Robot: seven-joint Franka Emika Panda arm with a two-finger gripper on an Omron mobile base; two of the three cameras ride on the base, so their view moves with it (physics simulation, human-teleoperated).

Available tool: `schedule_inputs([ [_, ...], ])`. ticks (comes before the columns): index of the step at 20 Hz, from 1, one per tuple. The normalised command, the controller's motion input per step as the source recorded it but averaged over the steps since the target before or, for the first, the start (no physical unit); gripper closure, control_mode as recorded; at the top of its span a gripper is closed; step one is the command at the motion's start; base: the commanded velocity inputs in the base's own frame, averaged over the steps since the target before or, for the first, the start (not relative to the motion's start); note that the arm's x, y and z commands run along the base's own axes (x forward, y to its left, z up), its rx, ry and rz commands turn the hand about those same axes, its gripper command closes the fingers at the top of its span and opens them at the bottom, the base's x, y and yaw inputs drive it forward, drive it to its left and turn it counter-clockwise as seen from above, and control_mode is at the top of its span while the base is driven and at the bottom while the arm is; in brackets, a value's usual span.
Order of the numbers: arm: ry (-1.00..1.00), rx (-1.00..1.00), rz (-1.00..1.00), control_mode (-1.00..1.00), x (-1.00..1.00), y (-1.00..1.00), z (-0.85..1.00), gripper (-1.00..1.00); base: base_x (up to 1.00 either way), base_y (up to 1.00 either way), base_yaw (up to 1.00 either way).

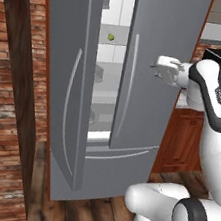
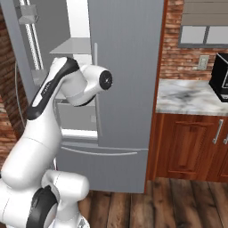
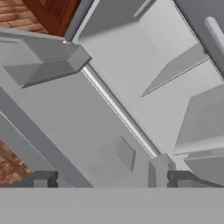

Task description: There is a bowl on the dining counter. Grab a lemon wedge from the fridge and place it in the bowl. Then get the liquor bottle and glass cup from the cabinet and place them next to the bowl.

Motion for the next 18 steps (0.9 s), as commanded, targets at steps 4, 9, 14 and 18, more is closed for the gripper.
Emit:
schedule_inputs([
  [4, 0.00, -0.13, -0.15, -1.00, 0.13, -0.91, 0.07, -1.00, 0.00, 0.00, 0.00],
  [9, 0.00, -0.13, -0.07, -1.00, 0.12, -0.40, -0.02, -1.00, 0.00, 0.00, 0.00],
  [14, 0.00, -0.06, -0.03, -1.00, 0.07, 0.01, -0.17, -1.00, 0.00, 0.00, 0.00],
  [18, 0.00, -0.06, -0.06, -1.00, 0.17, 0.19, -0.25, -1.00, 0.00, 0.00, 0.00],
])
